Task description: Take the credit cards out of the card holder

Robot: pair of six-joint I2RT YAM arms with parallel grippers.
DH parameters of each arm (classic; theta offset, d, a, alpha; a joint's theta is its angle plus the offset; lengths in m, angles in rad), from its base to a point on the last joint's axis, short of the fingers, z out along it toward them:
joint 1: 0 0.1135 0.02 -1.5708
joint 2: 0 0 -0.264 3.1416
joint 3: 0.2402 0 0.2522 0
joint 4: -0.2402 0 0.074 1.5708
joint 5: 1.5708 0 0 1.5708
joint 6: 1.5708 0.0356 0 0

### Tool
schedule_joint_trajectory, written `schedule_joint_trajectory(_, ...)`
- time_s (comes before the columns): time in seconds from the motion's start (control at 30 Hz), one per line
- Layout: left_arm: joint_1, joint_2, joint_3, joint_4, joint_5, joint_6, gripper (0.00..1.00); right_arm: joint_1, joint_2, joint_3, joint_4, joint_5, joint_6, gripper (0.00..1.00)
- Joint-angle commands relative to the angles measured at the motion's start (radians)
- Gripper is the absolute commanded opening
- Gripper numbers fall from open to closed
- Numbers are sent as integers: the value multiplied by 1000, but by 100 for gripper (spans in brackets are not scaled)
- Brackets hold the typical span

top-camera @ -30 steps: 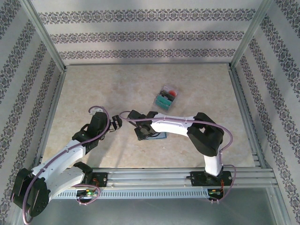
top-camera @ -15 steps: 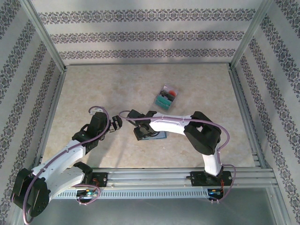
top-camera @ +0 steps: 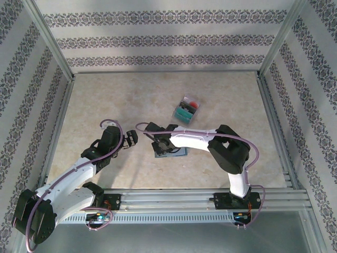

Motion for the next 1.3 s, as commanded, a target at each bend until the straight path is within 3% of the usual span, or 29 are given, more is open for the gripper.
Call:
schedule_joint_trajectory(0.0,14,-5,18,-9,16,11,99,-6,-27,-25,0,12,2,24)
schedule_joint_trajectory(0.1,13,-5,26,-12,22,19,99,-9,-54,-35,-5,49,3,25)
schedule_joint_trajectory(0.3,14,-5,43,-14,32,25,99,-25,-101,-75,-11,101,26,39)
schedule_joint_trajectory(0.63,7,17,59,5,81,59,100,-71,-182,-158,-3,139,48,37)
schedule_joint_trajectory(0.93,-169,143,133,18,6,108,99,-126,-271,-265,18,152,68,31)
schedule_joint_trajectory(1.27,-325,330,184,109,32,125,72,-182,-375,-358,47,133,82,29)
